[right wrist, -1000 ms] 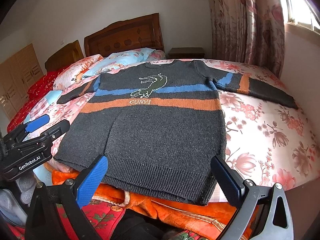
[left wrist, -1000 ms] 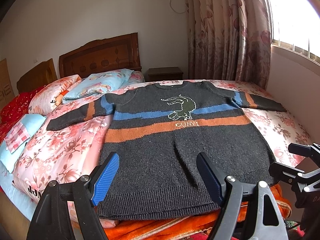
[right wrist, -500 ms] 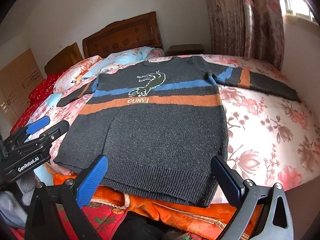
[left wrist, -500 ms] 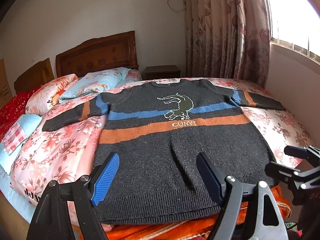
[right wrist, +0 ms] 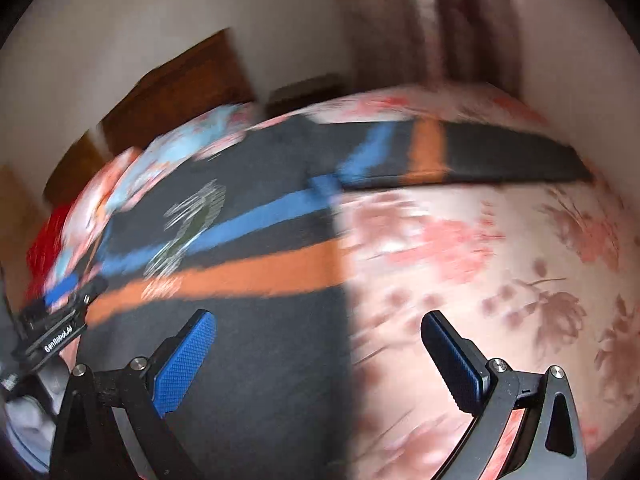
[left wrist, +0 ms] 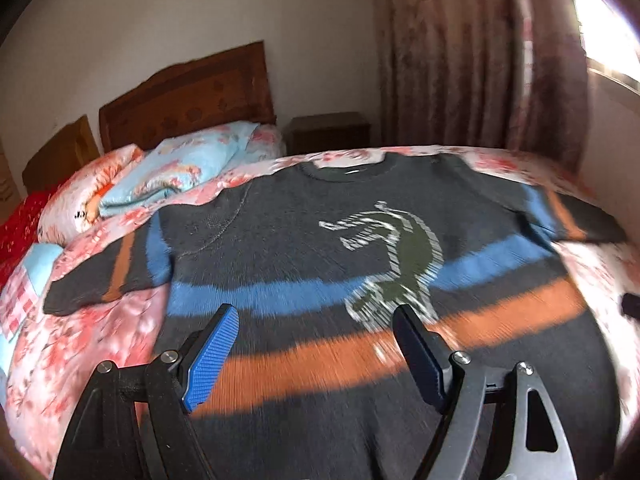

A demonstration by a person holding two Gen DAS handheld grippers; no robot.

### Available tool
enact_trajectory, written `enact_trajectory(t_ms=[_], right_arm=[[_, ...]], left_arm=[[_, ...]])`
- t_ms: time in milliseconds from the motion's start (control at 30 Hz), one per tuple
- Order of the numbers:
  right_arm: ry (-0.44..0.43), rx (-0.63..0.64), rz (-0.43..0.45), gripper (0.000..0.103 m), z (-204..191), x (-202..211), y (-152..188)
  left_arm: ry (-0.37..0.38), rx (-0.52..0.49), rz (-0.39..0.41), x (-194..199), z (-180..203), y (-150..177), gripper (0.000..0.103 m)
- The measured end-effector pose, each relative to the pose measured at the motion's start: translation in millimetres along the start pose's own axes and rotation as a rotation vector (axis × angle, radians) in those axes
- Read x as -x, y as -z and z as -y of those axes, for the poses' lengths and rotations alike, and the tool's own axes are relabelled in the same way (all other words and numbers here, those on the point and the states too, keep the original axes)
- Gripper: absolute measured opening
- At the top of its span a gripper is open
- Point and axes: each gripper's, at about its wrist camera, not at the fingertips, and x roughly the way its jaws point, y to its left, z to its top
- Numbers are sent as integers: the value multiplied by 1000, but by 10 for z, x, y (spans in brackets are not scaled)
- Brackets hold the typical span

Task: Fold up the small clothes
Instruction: 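Grasp a sweater sleeve cuff with the right tool and lift it toward the left tool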

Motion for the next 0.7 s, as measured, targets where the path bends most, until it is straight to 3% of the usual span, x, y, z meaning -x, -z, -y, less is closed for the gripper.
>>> enact_trajectory(t_ms=[167, 333, 467, 600, 700], right_arm=[[34, -223, -9, 103, 725, -264, -336], [8, -346, 50, 103, 1077, -479, -757], [-17, -417, 130, 103, 1219, -690, -1064], [2, -496, 182, 103, 1312, -790, -1231], [29, -529, 211, 103, 1381, -792, -1229]], left_arm=[[-3, 85, -87, -628, -220, -132, 79], [70, 212, -162, -970, -454, -210, 76], [37, 201, -172, -1074, -466, -236, 76], [-4, 174, -191, -1096, -435, -221, 89], [2, 168, -212, -1072, -473, -182, 91]])
